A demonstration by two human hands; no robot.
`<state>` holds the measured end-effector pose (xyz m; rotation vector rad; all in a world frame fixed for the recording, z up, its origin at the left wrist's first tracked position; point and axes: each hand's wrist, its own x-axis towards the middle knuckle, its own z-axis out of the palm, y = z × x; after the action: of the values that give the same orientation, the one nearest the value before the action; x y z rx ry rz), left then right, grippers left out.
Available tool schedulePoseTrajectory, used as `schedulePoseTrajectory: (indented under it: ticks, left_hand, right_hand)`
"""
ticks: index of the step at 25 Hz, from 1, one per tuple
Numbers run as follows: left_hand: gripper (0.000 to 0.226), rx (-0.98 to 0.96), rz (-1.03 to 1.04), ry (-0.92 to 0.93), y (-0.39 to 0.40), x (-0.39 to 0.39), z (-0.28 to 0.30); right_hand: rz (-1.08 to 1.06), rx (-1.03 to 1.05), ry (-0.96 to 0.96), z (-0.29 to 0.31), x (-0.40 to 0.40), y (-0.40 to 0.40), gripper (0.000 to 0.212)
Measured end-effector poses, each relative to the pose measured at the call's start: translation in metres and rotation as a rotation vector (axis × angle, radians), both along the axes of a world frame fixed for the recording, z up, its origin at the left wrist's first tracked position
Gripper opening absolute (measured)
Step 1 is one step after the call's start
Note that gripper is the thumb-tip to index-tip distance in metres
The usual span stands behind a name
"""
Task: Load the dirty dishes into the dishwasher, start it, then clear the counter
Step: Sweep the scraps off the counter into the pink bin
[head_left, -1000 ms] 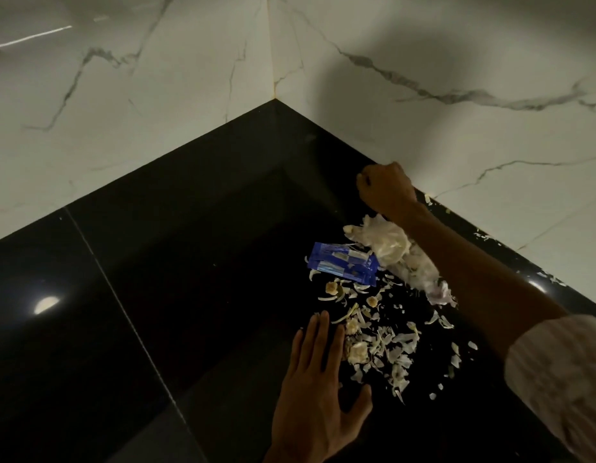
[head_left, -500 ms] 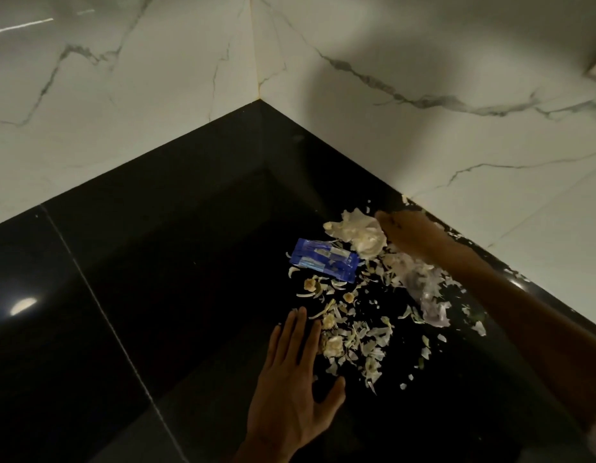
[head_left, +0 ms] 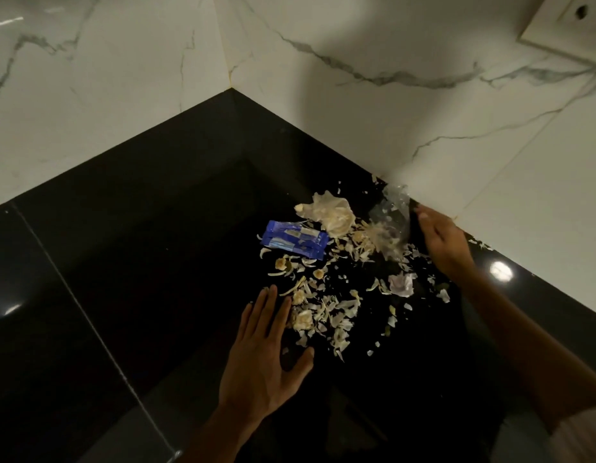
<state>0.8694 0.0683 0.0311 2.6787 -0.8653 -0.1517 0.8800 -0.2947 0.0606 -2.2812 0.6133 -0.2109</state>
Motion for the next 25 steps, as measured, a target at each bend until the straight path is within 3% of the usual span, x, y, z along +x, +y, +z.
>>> schedulePoseTrajectory:
  ticks: [4, 7, 9, 12, 15, 18, 20, 22, 23, 25]
  left_hand:
    - [0.088, -0.003, -0.003, 0.002, 0.001, 0.0, 0.001]
    - [0.088, -0.012, 0.004, -0.004, 0.0, -0.001, 0.002]
    - [0.087, -0.029, 0.007, -0.006, 0.0, -0.001, 0.002]
    - [0.086, -0.023, 0.005, -0.013, 0.001, 0.0, 0.001]
    - [0.086, -0.018, 0.006, -0.007, 0.0, -0.001, 0.002]
    - [0.086, -0.02, 0.002, -0.005, 0.0, -0.002, 0.004]
    - [0.085, -0.028, 0.0, -0.014, -0.001, -0.001, 0.004]
    - [0.085, -0.025, -0.002, -0.014, -0.002, -0.001, 0.004]
    - [0.085, -0.025, 0.002, -0.012, -0.002, -0.001, 0.004]
    - [0.085, -0.023, 0.005, -0.008, -0.001, -0.002, 0.004]
  right_hand:
    - [0.069, 0.182, -0.05, 0.013, 0.001, 0.014, 0.043]
    - [-0.367, 0.109, -0.24, 0.02, -0.032, 0.001, 0.043]
    - [-0.505, 0.003, -0.183, 0.015, -0.064, -0.008, 0.044]
    - [-0.32, -0.068, -0.054, -0.004, -0.074, -0.003, 0.035]
    - [-0.053, 0.115, -0.016, -0.001, -0.058, 0.022, 0.035]
    - [-0.268, 0.193, -0.225, 0.01, -0.055, 0.008, 0.036]
    - [-0.366, 0.063, -0.181, 0.005, -0.06, -0.014, 0.043]
    - [-0.191, -0.164, 0.059, -0.001, -0.055, -0.007, 0.048]
    - [-0.045, -0.182, 0.126, -0.003, -0.05, 0.004, 0.049]
    - [0.159, 0.016, 0.121, 0.0, -0.047, 0.027, 0.052]
